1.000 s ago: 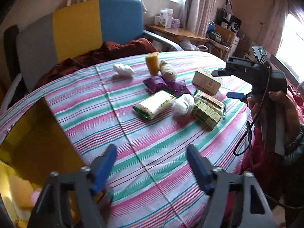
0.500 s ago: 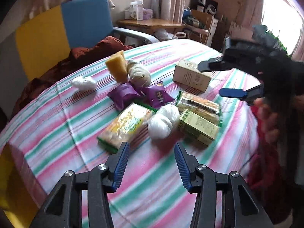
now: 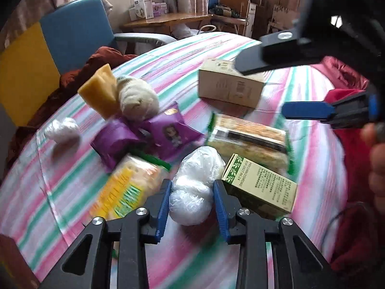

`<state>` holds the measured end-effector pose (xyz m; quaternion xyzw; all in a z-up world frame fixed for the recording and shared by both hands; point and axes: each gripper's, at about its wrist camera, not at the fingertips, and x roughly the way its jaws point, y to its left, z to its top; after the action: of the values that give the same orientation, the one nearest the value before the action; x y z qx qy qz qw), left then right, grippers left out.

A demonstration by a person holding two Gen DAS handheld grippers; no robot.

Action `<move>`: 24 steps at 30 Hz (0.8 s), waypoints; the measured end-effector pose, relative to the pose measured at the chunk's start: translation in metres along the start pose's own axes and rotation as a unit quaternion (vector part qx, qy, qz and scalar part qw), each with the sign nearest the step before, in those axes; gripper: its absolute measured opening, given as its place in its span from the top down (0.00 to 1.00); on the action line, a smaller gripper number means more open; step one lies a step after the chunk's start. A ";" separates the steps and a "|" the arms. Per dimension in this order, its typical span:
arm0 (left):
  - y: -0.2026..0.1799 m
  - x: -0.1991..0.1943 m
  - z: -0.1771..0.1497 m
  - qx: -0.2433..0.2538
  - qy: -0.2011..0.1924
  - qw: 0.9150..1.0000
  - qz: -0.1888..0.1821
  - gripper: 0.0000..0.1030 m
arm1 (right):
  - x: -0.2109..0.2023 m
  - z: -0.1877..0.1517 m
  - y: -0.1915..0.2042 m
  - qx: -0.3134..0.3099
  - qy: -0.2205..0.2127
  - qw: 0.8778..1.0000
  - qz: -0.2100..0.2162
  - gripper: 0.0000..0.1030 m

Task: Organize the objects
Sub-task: 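Grasp the white plastic-wrapped bundle with the left gripper while the right gripper grasps the green-labelled box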

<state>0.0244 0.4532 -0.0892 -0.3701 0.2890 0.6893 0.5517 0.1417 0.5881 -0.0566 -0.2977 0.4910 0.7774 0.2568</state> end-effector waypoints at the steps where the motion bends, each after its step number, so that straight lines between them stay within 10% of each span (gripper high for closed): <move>1: 0.000 -0.004 -0.004 -0.007 -0.003 1.000 0.000 0.66 | 0.000 0.000 0.000 -0.001 0.000 1.000 0.000 0.17; 9: 0.027 -0.049 -0.070 -0.147 -0.002 0.989 0.020 0.65 | 0.008 -0.003 0.006 -0.020 0.024 1.000 0.000 0.17; 16: 0.033 -0.041 -0.074 -0.157 0.002 0.987 0.021 0.38 | 0.026 -0.015 0.023 -0.073 0.073 0.995 -0.004 0.17; 24: 0.031 -0.029 -0.071 -0.135 0.001 0.990 0.032 0.63 | 0.044 -0.029 0.033 -0.110 0.119 0.986 -0.033 0.17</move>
<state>0.0116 0.3729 -0.1051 -0.4329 0.2052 0.7387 0.4741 0.0950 0.5540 -0.0775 -0.4306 0.4193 0.7770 0.1870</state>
